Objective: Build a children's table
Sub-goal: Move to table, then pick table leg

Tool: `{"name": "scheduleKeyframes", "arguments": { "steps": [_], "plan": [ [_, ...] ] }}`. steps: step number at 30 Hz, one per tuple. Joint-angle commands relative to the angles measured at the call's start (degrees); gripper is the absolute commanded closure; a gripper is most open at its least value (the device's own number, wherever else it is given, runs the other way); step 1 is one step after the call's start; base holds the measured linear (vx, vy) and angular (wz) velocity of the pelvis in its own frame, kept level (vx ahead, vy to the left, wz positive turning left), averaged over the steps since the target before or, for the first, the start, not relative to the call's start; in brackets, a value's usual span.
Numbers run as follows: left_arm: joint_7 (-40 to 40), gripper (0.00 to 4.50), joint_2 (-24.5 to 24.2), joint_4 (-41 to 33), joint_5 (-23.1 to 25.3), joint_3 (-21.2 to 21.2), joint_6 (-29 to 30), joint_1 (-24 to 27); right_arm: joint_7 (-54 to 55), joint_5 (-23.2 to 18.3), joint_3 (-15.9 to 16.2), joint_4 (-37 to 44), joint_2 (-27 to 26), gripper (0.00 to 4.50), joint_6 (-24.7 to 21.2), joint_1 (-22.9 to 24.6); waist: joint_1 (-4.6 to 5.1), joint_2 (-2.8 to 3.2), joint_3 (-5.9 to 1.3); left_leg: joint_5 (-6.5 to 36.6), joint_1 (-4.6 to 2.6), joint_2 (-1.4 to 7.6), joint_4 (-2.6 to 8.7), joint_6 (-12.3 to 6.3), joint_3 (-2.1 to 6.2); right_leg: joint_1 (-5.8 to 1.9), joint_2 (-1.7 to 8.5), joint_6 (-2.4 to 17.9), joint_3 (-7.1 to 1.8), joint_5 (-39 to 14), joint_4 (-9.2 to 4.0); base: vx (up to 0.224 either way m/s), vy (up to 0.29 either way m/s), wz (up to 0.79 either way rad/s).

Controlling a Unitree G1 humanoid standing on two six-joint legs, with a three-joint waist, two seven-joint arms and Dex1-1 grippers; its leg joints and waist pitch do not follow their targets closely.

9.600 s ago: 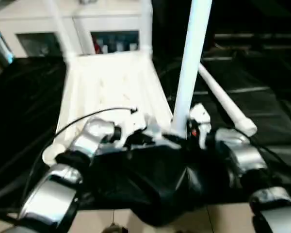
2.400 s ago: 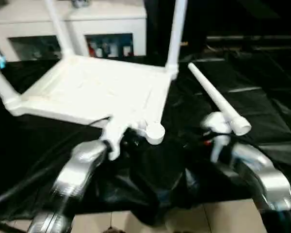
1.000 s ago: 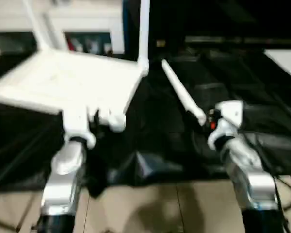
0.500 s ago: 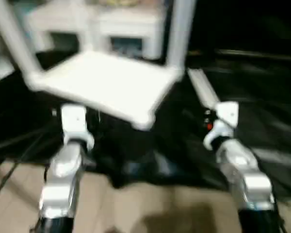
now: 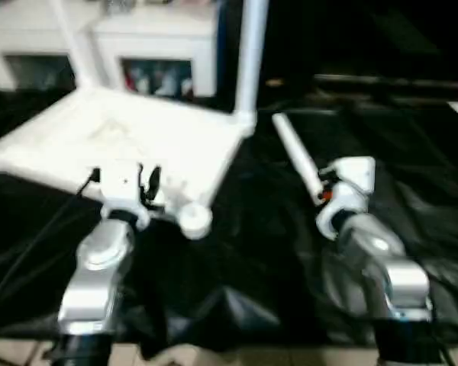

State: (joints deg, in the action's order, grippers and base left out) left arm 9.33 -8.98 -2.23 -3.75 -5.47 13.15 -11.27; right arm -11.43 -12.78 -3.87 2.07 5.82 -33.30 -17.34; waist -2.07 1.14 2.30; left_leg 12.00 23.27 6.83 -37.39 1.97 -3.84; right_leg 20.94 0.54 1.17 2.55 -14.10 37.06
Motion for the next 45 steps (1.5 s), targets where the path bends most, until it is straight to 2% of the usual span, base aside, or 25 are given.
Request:
{"name": "scheduleKeyframes", "arguments": {
  "steps": [1, 2, 3, 4, 5, 6, 7, 8, 9, 10, 11, 13, 15, 16, 17, 18, 21, 22, 23, 26, 28, 31, 36, 39, 45],
  "plan": [
    [1.8, 2.63, -0.1, -0.2, -1.8, 0.2, -2.1, -1.7, 1.2, 1.4, -1.8, 0.1, 2.3, 0.31, -0.9, -1.5, -0.29, 0.47, -3.55, -17.5, -1.98, 5.40, 4.02, -4.46, 0.82, -2.16, 7.95, 10.2, -3.28, 16.2, -3.01, 0.000, 0.000, 0.00],
    [3.1, 2.63, -0.5, 0.3, -2.8, 0.1, -1.6, -3.1, 1.7, 2.3, -2.2, -1.3, 3.6, 0.27, -2.0, -3.2, -1.07, 0.23, -3.15, -5.7, -1.66, 4.87, 4.73, -2.39, -0.51, -2.90, 8.37, 11.4, -3.62, 12.1, -3.85, 0.000, 0.000, 0.00],
    [3.1, 2.63, -0.5, 0.3, -2.8, 0.1, -1.6, -3.1, 1.7, 2.3, -2.2, -1.3, 3.6, 0.20, -2.0, -3.2, -1.18, 0.03, -2.86, -0.3, -2.12, 4.95, 5.16, -1.44, -1.05, -2.59, 8.23, 11.9, -3.67, 8.2, -4.43, 0.000, 0.000, 0.00],
    [6.8, 2.63, -2.4, 1.9, -3.1, 1.3, -1.0, -5.1, 1.8, 3.6, -2.3, -5.2, 6.4, 0.09, -6.0, -7.9, -1.12, 0.28, -2.44, 6.8, -2.52, 5.15, 5.81, 0.00, -1.52, -2.55, 8.02, 12.2, -3.56, 0.3, -5.01, -0.065, 0.007, 0.07],
    [6.8, 2.63, -2.4, 1.9, -3.1, 1.3, -1.0, -5.1, 1.8, 3.6, -2.3, -5.2, 6.4, 0.09, -6.0, -7.9, -0.98, 0.48, -2.22, 9.3, -2.49, 5.19, 6.21, 0.66, -1.53, -2.47, 7.76, 12.2, -3.42, -3.9, -5.01, -0.109, 0.016, 0.07],
    [9.5, 2.63, -3.7, 3.1, -3.5, 2.1, -0.5, -6.4, 1.9, 4.2, -2.3, -8.6, 8.4, 0.03, -9.3, -11.5, -0.77, 1.01, -2.00, 14.7, -2.85, 5.46, 6.62, 2.26, -1.83, -1.85, 7.48, 11.3, -3.43, -11.0, -5.32, -0.083, 0.013, 0.00],
    [10.9, 2.63, -4.3, 3.5, -3.8, 2.4, -0.2, -6.9, 1.4, 4.3, -1.7, -10.7, 9.4, 0.03, -11.4, -13.2, -0.42, 0.86, -1.80, 18.4, -3.04, 5.45, 6.87, 3.41, -1.88, -1.58, 7.41, 10.2, -3.40, -15.9, -5.58, -0.080, 0.024, -0.04],
    [12.2, 2.63, -4.8, 3.9, -4.1, 2.7, 0.1, -7.4, 1.1, 4.9, -1.0, -13.1, 10.3, 0.03, -12.0, -14.8, -0.37, 0.81, -1.77, 19.5, -3.12, 5.43, 6.84, 3.85, -1.88, -1.40, 7.49, 9.8, -3.45, -17.3, -5.64, -0.059, 0.024, -0.06],
    [16.8, 2.63, -6.4, 4.6, -5.3, 3.9, 1.1, -8.5, 0.8, 5.3, -0.6, -20.3, 11.7, 0.03, -12.2, -19.7, -0.32, 0.69, -1.86, 20.3, -3.24, 5.34, 6.82, 4.10, -2.02, -1.17, 7.79, 9.1, -3.42, -19.2, -5.88, -0.059, 0.024, -0.06],
    [16.8, 2.63, -6.4, 4.6, -5.3, 3.9, 1.1, -8.5, 0.8, 5.3, -0.6, -20.3, 11.7, 0.03, -12.2, -19.7, -0.09, 0.68, -2.11, 19.4, -2.90, 5.12, 6.71, 4.07, -2.12, -1.23, 8.05, 9.4, -3.37, -19.2, -5.78, 0.000, 0.000, 0.00],
    [19.4, 2.63, -7.3, 4.8, -6.0, 4.6, 1.8, -9.2, 0.5, 5.2, -0.7, -24.6, 12.1, 0.03, -11.7, -22.6, -0.25, 0.67, -2.22, 17.0, -2.49, 5.46, 6.75, 3.63, -2.35, -1.36, 8.20, 9.4, -3.43, -16.1, -5.68, 0.000, 0.000, 0.00],
    [24.6, 2.63, -9.3, 4.5, -7.8, 6.0, 3.5, -10.3, 0.3, 6.9, 0.6, -33.6, 13.5, 0.03, -11.2, -28.2, 0.03, 0.15, -2.37, 16.0, -2.34, 5.22, 6.63, 3.13, -2.65, -1.25, 8.11, 10.6, -3.23, -14.9, -5.49, 0.000, 0.000, 0.00],
    [31.1, 2.63, -11.9, 2.2, -10.6, 7.8, 6.7, -10.6, 0.2, 10.4, 3.6, -42.7, 15.0, 0.03, -13.2, -33.5, 0.03, 0.43, -2.55, 13.6, -2.13, 5.21, 6.30, 2.85, -2.75, -1.26, 8.31, 12.3, -3.02, -12.5, -5.01, 0.000, 0.000, 0.00],
    [33.9, 2.63, -13.3, 0.7, -12.2, 8.6, 8.5, -10.4, -0.7, 10.6, 3.6, -45.9, 15.2, 0.03, -12.9, -35.1, 0.17, 0.02, -2.59, 11.3, -1.64, 5.34, 6.26, 2.10, -3.06, -1.65, 8.28, 12.7, -3.09, -9.5, -4.87, 0.000, 0.000, 0.00],
    [34.7, 2.63, -13.7, 0.3, -12.7, 8.8, 9.0, -10.3, -1.1, 10.6, 3.5, -46.8, 15.3, 0.03, -12.8, -35.5, 0.01, 0.17, -2.79, 10.0, -1.78, 5.30, 6.03, 1.76, -3.15, -1.62, 8.32, 13.3, -3.08, -7.6, -4.54, 0.000, 0.000, 0.00],
    [37.0, 2.63, -14.9, -0.8, -13.9, 9.6, 10.2, -10.3, -2.3, 10.6, 3.5, -49.9, 15.5, 0.03, -12.5, -37.1, -0.11, 0.21, -3.09, 6.0, -1.70, 5.35, 5.69, 0.23, -3.57, -1.75, 8.12, 14.6, -3.01, -1.2, -4.02, 0.000, 0.000, 0.00],
    [40.4, 2.63, -16.7, -1.7, -14.8, 10.6, 10.4, -10.7, -5.2, 10.9, 4.1, -56.9, 16.0, 0.03, -12.3, -40.5, -0.41, 0.00, -3.65, -0.2, -1.48, 5.39, 5.16, -2.93, -3.96, -2.05, 7.92, 16.2, -2.87, 8.2, -3.17, 0.000, 0.000, 0.00],
    [40.4, 2.63, -16.7, -1.7, -14.8, 10.6, 10.4, -10.7, -5.2, 10.9, 4.1, -56.9, 16.0, 0.03, -12.3, -40.5, -0.54, 0.19, -3.83, -1.2, -1.56, 5.39, 4.96, -3.61, -4.04, -1.93, 7.84, 16.8, -2.75, 9.8, -3.00, 0.000, 0.000, 0.00],
    [41.5, 2.63, -17.0, -1.7, -14.9, 10.8, 10.5, -11.1, -6.8, 11.0, 4.3, -61.7, 16.1, 0.03, -11.6, -42.4, -0.73, 0.18, -3.68, -2.1, -1.40, 5.54, 4.84, -4.79, -4.34, -1.68, 7.66, 17.2, -2.71, 11.7, -2.94, 0.000, 0.000, 0.00],
    [42.1, 2.63, -17.4, -1.7, -14.9, 11.0, 10.8, -11.6, -9.5, 10.8, 3.6, -67.8, 16.0, 0.03, -10.9, -44.2, -1.14, 0.08, -3.27, 2.1, -1.53, 6.00, 4.98, -4.87, -4.81, -1.41, 7.87, 17.7, -2.61, 5.8, -3.40, 0.000, 0.000, 0.00],
    [42.5, 2.63, -18.0, -2.3, -15.2, 11.2, 11.4, -11.6, -11.0, 11.0, 3.3, -70.4, 16.0, 0.03, -10.6, -44.7, -1.47, -0.12, -2.99, 4.6, -1.85, 6.33, 5.29, -3.14, -5.04, -1.15, 7.80, 16.9, -2.66, 1.0, -3.71, 0.000, 0.000, 0.00],
    [43.0, 2.63, -18.7, -3.1, -15.7, 11.1, 12.1, -11.5, -12.4, 11.6, 3.6, -72.6, 16.2, 0.32, -10.3, -45.2, -1.70, -0.17, -2.92, 6.0, -1.96, 6.42, 5.41, -1.50, -5.24, -0.98, 7.90, 16.1, -2.73, -2.1, -3.79, 0.000, 0.000, 0.00],
    [44.2, 2.63, -19.3, -3.9, -16.3, 11.1, 12.7, -11.3, -13.9, 12.4, 4.0, -75.4, 16.7, 0.74, -9.5, -46.2, -1.81, -0.30, -2.87, 6.7, -2.05, 6.61, 5.53, -0.26, -5.79, -0.70, 7.88, 15.4, -2.69, -3.0, -3.80, 0.000, 0.000, 0.00],
    [45.0, 2.63, -19.6, -4.4, -16.8, 11.5, 13.2, -11.2, -14.5, 12.8, 4.1, -76.5, 17.0, 1.14, -9.1, -46.4, -1.79, -0.30, -2.93, 5.9, -1.96, 6.54, 5.51, -0.32, -5.96, -0.68, 7.84, 15.3, -2.66, -2.2, -3.65, 0.000, 0.000, 0.00],
    [47.0, 2.63, -20.7, -5.8, -18.7, 11.7, 15.2, -11.0, -15.4, 13.7, 4.2, -77.9, 17.3, 1.54, -8.7, -46.5, -1.98, -0.59, -2.88, 4.9, -1.78, 6.47, 5.36, -1.03, -6.04, -0.76, 7.95, 15.5, -2.70, -1.6, -3.63, 0.000, 0.000, 0.00]
  ]
}}
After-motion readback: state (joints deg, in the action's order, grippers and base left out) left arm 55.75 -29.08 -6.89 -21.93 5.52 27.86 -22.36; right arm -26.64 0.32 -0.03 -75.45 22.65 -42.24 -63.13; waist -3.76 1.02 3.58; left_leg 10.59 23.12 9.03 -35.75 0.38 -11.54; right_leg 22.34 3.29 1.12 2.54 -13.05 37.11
